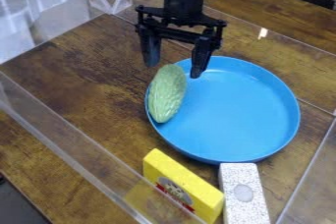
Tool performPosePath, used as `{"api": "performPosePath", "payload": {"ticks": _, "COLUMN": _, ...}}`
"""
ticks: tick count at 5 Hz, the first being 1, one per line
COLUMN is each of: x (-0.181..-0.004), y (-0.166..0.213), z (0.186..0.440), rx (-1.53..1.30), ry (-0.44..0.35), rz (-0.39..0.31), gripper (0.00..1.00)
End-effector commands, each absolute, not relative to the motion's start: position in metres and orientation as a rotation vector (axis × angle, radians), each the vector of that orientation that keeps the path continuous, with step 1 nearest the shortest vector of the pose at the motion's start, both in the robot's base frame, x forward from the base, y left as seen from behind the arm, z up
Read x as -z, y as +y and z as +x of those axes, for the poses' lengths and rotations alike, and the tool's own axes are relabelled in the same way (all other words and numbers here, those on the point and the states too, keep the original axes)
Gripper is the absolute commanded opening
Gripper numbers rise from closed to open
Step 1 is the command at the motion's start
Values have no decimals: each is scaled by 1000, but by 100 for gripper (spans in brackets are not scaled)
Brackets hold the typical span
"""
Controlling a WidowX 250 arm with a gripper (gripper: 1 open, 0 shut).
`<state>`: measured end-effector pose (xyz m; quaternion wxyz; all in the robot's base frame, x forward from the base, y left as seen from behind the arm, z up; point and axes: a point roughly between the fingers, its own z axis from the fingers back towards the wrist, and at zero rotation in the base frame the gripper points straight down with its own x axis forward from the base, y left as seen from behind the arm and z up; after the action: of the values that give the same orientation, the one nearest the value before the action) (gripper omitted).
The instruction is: Put the green object in the blue tray
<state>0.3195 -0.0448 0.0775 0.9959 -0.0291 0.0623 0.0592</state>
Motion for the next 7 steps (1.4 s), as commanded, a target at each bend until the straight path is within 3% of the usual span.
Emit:
{"api": "performPosePath", "payload": {"ticks": 1, "x": -84, "y": -47, "z": 321, "rx": -179, "ry": 83, "rz": -67, "gripper": 100}}
{"api": "performPosePath", "payload": {"ticks": 2, "x": -83, "y": -45, "z": 316, "rx": -190, "ry": 91, "rz": -62, "gripper": 0}}
{"api": "performPosePath", "payload": {"ticks": 3, "x": -79, "y": -35, "z": 310, "rx": -178, "ry": 101, "rz": -48, "gripper": 100}}
{"api": "performPosePath", "payload": {"ticks": 7, "x": -60, "y": -21, "z": 314, "rx": -234, "ry": 88, "rz": -32, "gripper": 100}}
